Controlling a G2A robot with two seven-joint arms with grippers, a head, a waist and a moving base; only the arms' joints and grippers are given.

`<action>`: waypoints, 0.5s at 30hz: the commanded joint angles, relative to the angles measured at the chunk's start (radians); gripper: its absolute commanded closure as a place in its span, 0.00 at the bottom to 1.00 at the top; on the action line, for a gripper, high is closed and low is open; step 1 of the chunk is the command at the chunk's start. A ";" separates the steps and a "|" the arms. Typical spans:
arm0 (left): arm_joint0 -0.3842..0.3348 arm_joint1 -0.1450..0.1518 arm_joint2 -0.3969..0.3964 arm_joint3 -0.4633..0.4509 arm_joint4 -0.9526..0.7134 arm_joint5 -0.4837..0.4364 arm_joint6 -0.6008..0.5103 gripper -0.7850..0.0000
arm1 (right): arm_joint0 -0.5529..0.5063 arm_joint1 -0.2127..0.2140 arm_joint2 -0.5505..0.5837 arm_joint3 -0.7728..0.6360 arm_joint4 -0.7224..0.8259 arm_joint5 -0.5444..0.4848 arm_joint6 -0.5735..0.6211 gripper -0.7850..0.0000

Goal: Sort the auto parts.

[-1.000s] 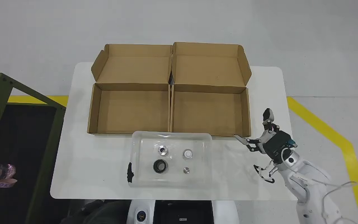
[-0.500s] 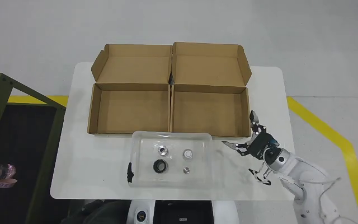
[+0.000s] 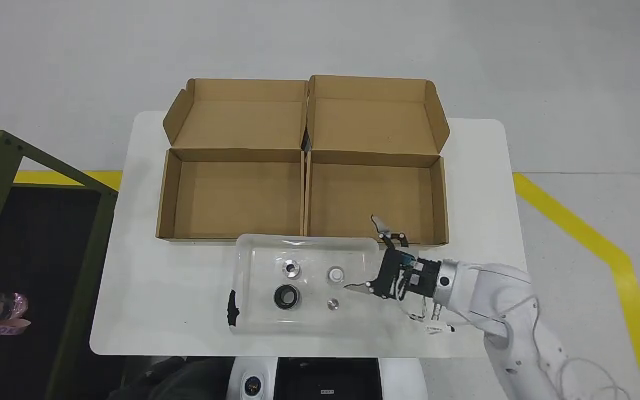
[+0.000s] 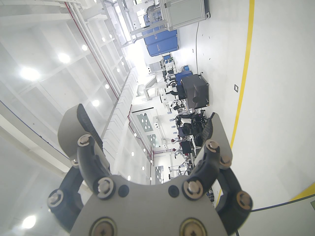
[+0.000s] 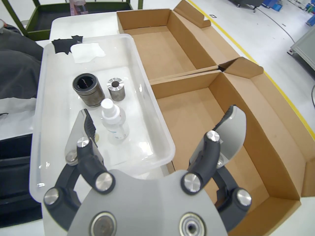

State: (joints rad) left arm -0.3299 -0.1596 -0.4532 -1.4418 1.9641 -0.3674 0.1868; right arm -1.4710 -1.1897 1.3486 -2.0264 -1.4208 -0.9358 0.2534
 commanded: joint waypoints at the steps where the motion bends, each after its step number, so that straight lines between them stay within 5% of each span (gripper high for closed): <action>1: 0.000 0.000 0.000 0.000 0.000 0.000 0.000 0.00 | 0.017 0.000 -0.027 -0.004 0.023 -0.006 0.047 0.00; 15: 0.000 0.000 0.000 0.000 0.000 0.000 0.000 0.00 | 0.076 0.009 -0.161 -0.022 0.088 -0.022 0.319 0.00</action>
State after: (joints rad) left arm -0.3299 -0.1596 -0.4532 -1.4418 1.9641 -0.3674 0.1868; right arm -1.3957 -1.1812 1.1927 -2.0500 -1.3331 -0.9635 0.5571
